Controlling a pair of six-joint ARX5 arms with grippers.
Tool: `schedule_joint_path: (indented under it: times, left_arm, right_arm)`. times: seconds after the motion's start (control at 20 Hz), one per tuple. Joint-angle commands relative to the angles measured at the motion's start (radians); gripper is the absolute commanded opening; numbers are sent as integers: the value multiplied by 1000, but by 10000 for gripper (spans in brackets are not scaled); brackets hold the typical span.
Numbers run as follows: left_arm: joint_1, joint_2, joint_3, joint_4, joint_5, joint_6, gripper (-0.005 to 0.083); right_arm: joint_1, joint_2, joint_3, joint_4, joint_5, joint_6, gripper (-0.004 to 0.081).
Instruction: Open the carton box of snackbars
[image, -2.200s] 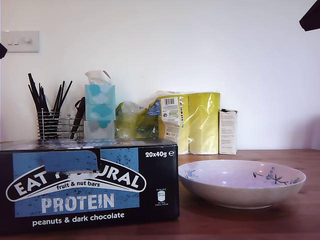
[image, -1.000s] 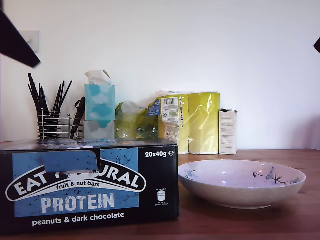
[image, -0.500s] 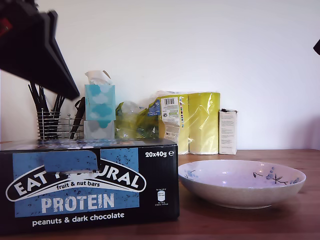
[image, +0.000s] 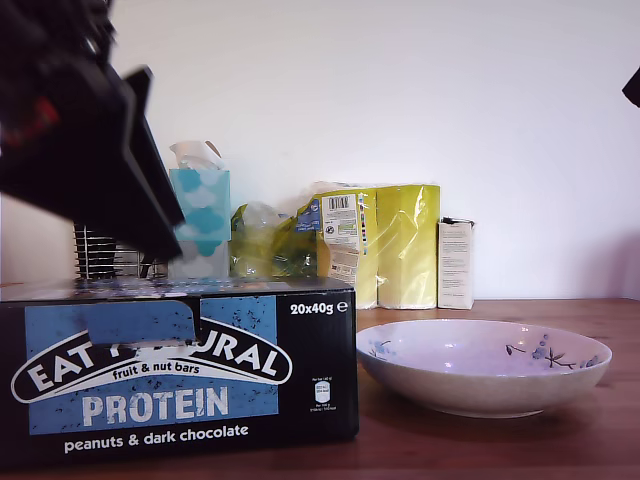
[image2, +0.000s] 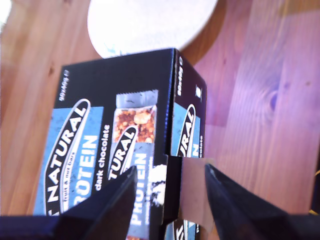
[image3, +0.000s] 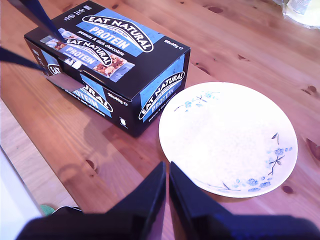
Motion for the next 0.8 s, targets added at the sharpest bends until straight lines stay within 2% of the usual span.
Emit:
schedule_joint_path:
  times: [0.0,0.1,0.2,0.75]
  left_arm:
    - [-8,20,-10,39,-33,-10,424]
    - [-10,39,-10,63,-71,-23,471]
    - [-9,51,-10,64,-114,-27,471]
    - [0,50,-71,113,-130,-25,465]
  right_arm:
    - [4,-1,13,11,0,2,-13]
    - [4,-1,13,14,0,3,-13]
    - [4,-1,13,15,0,7,-13]
    - [4,-3,13,29,0,24,-13]
